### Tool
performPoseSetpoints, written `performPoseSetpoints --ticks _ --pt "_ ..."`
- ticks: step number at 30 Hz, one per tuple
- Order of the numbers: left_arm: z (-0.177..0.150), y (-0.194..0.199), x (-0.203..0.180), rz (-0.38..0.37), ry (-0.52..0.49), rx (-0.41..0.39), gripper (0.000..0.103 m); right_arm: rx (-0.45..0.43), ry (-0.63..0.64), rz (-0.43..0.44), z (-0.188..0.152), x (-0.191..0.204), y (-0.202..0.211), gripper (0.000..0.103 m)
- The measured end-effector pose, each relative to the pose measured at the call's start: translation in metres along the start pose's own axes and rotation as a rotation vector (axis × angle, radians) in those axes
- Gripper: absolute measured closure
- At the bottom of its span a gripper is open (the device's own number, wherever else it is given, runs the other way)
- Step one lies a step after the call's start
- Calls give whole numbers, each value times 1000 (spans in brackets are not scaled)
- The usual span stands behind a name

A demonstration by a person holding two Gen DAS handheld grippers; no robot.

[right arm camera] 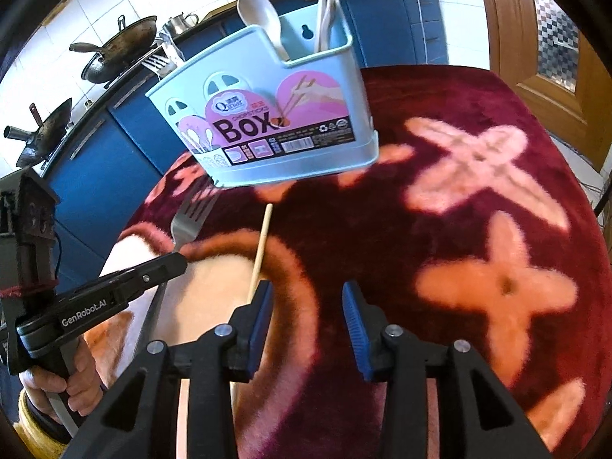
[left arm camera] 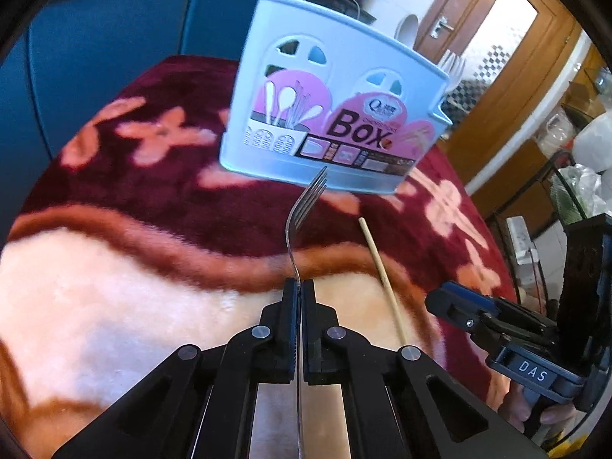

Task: Organize utensils
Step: 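Grasp the wooden chopstick with the right tool while the left tool grasps the metal fork, then lift and carry the chopstick and fork over the blue holder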

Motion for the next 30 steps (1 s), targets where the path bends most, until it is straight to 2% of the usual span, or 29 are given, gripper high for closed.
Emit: performPoseSetpoints --ticks 4,9,13,18,26,30 --pt "6 9 11 33 -17 -46 102 1 -6 -10 0 10 -4 62" --pt "10 15 26 43 -43 -61 102 -1 -20 -49 -3 24 -11 65" --pt "13 20 30 23 -90 -90 102 21 -14 -99 -8 37 -22 73" --pt "14 23 27 -42 -113 -117 102 44 16 -190 -7 42 -34 74" --pt "15 23 25 -124 -138 -134 102 59 -7 -234 -4 42 -42 78" --pt "15 23 22 -138 -139 -141 102 59 -25 -229 -2 41 -41 92"
Point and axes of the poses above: each gripper's, at about its wrist camera, not at the fingertips, and y roughly against the way its jaws point, x to its left, z to its top, the point moved 8 cm from there along -y, roughly the way its jaws point, and after that the axes turned 4 degrees about z, right-handed, at the moved point
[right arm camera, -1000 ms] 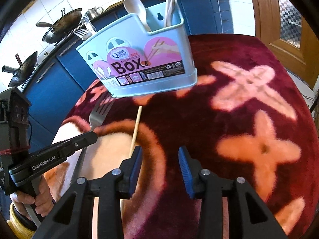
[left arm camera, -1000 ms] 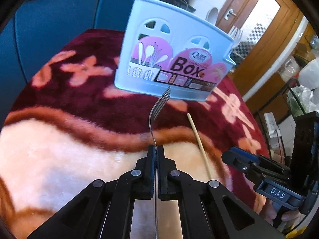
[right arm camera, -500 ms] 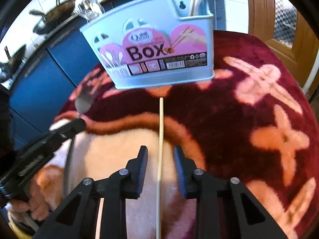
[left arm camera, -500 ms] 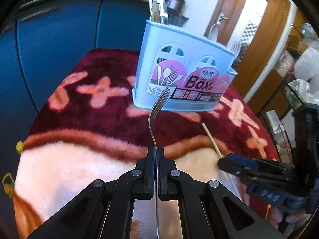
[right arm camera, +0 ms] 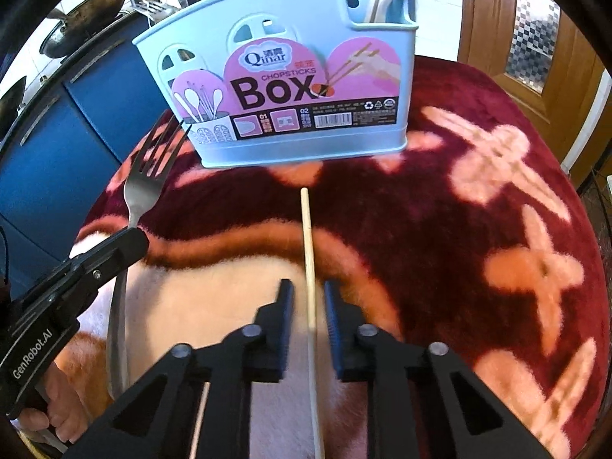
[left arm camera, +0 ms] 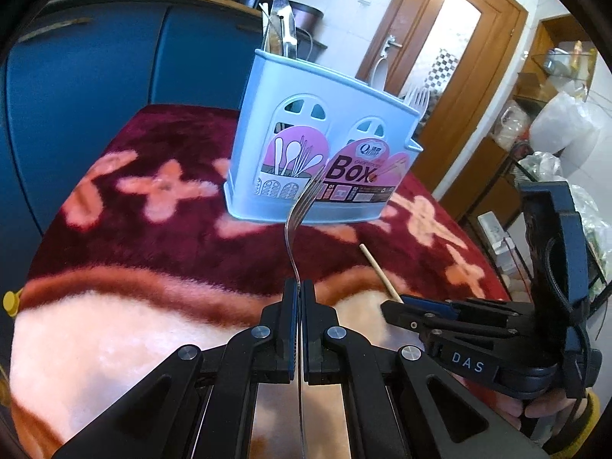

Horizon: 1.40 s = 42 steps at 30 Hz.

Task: Organize utensils
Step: 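Lift and carry the chopstick and fork over the blue holder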

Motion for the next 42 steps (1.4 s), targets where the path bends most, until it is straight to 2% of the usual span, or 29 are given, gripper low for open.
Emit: performPoseSetpoints --ticks 3,9,17,29,42 --pt "0 1 0 -1 5 -6 102 6 -2 12 -4 3 5 97" --pt "3 9 -1 7 6 -26 102 2 -23 72 -8 12 16 97" --pt "7 23 -5 23 7 -60 102 -71 1 29 1 11 36 97" --pt "14 48 -11 55 15 -110 102 -145 5 61 3 12 59 97" --pt "30 67 -23 75 -3 -167 102 -241 39 70 21 15 87 97"
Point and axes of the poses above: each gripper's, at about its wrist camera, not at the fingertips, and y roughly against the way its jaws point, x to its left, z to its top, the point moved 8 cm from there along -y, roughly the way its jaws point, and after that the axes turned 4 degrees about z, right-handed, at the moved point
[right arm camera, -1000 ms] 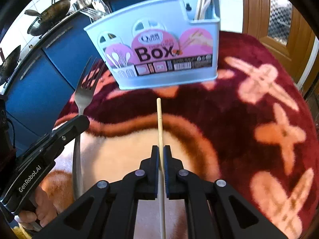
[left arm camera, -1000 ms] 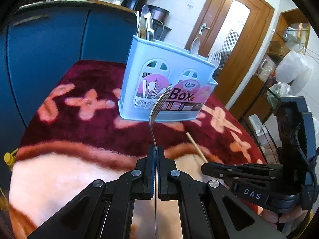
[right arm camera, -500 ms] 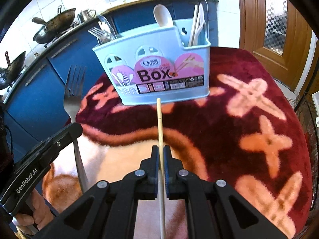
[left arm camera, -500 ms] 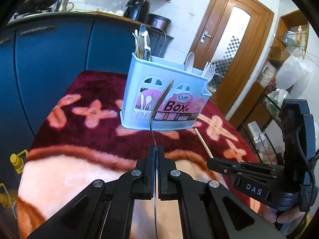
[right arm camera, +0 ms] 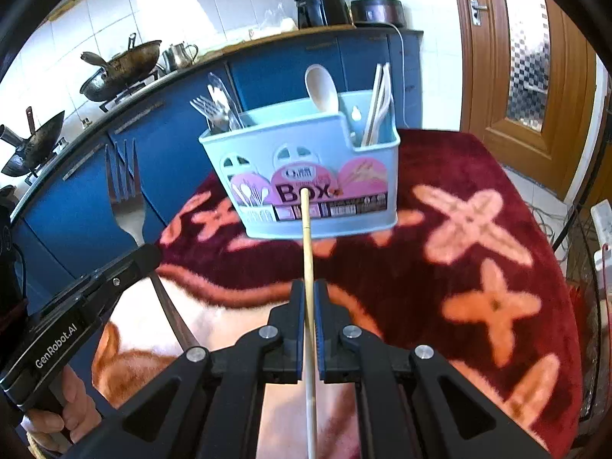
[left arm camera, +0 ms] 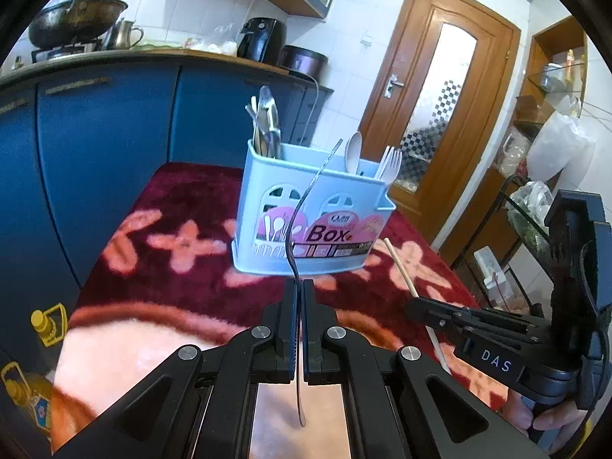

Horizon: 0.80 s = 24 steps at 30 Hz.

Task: Organize utensils
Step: 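Lift and carry the chopstick and fork over the blue holder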

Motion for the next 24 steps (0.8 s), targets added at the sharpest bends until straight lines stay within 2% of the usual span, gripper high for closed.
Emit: performPoseSetpoints --ticks 15,24 --pt "46 4 -12 18 -22 -78 102 -97 47 -1 42 -1 13 97" --pt "96 1 -22 40 -49 -154 102 -188 47 5 83 -13 21 97"
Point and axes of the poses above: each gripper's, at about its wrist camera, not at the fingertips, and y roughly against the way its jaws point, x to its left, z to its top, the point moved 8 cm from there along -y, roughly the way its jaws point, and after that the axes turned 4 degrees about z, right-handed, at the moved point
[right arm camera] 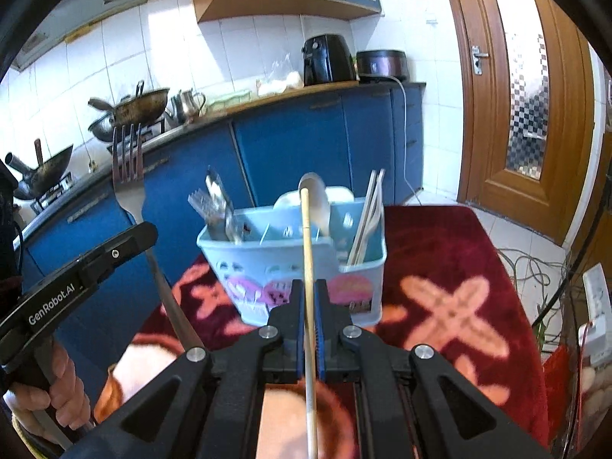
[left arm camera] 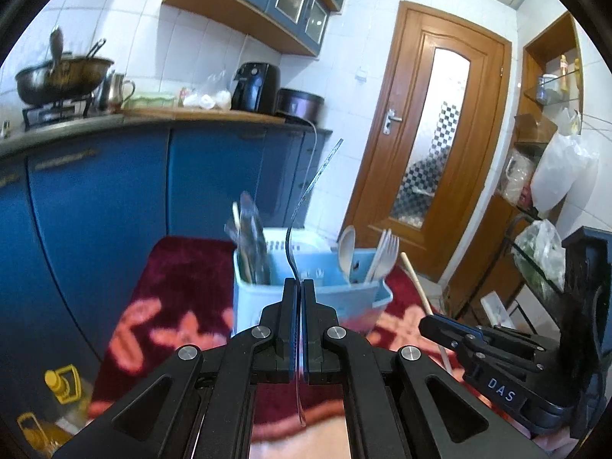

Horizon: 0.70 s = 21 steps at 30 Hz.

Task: Organize utensils
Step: 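Lift and carry the chopstick and fork over the blue holder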

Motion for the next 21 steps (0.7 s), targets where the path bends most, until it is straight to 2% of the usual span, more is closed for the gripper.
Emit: performPoseSetpoints --ticks 13,21 --pt "74 -20 -8 23 -22 -120 102 -159 -50 42 69 -27 -12 97" --pt "90 -47 -6 75 -66 -143 102 -281 -88 78 107 -35 -30 97"
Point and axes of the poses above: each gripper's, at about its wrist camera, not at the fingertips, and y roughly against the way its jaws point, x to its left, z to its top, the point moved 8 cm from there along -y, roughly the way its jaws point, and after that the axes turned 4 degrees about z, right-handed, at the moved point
